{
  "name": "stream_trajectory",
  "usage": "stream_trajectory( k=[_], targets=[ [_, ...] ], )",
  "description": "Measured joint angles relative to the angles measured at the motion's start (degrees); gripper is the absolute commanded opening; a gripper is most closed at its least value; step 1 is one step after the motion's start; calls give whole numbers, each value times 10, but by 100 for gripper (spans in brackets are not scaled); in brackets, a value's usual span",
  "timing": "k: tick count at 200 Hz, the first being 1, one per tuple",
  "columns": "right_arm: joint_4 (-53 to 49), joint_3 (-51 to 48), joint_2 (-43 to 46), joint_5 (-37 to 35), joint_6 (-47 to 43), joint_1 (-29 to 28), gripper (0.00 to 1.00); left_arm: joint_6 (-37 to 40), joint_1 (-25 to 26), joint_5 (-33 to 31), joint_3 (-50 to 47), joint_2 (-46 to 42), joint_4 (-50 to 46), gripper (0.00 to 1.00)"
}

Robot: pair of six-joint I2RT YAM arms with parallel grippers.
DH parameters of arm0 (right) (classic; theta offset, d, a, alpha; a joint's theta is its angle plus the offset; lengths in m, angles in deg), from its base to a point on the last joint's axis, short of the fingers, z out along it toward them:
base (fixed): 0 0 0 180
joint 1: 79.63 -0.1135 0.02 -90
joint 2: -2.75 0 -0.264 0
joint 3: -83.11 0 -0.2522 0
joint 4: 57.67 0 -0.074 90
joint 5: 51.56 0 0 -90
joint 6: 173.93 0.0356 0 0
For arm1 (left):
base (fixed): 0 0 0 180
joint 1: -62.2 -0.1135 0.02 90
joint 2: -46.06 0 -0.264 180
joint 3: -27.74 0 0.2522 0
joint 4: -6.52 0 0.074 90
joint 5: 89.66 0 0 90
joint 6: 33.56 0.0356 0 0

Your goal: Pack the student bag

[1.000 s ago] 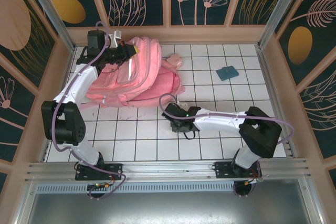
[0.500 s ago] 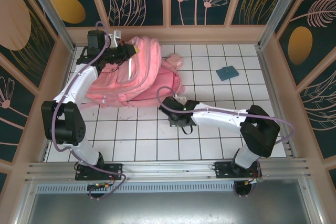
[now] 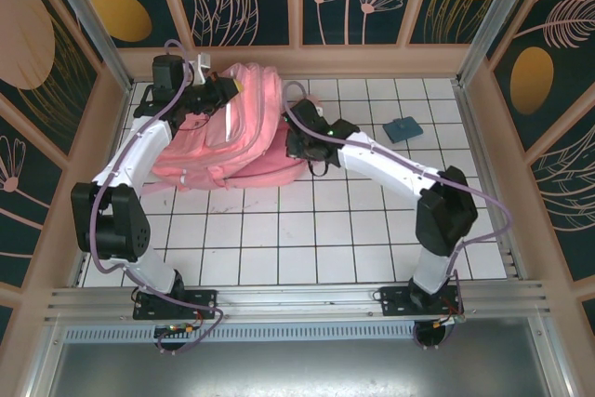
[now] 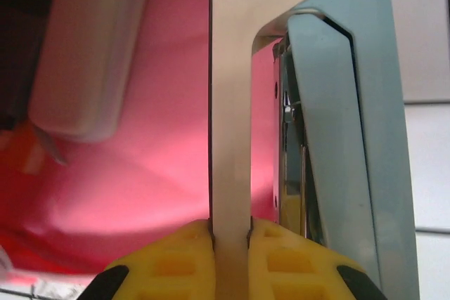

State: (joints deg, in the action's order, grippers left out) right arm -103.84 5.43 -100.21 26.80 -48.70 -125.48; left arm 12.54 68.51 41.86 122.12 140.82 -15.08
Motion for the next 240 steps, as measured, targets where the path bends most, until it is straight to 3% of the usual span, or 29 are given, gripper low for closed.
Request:
stream_trajectory(
  k=[73,121,133,144,166,240],
  targets=[
    [89,116,-176,133,-2,43,1,-14,-1,0,0,0,8,0],
    [117,192,-260,161,13,48,2,-17,-2,0,0,0,8,0],
    [124,203,-267,166,16,48,9,-19,-2,0,0,0,9,0],
    [128,211,-273,173,18,48,28,-19,-2,0,0,0,9,0],
    [130,214,-276,182,30,49,51,-18,-2,0,0,0,9,0],
    [147,129,-208,185,28,56,62,-6,-2,-3,0,0,1,0]
  ],
)
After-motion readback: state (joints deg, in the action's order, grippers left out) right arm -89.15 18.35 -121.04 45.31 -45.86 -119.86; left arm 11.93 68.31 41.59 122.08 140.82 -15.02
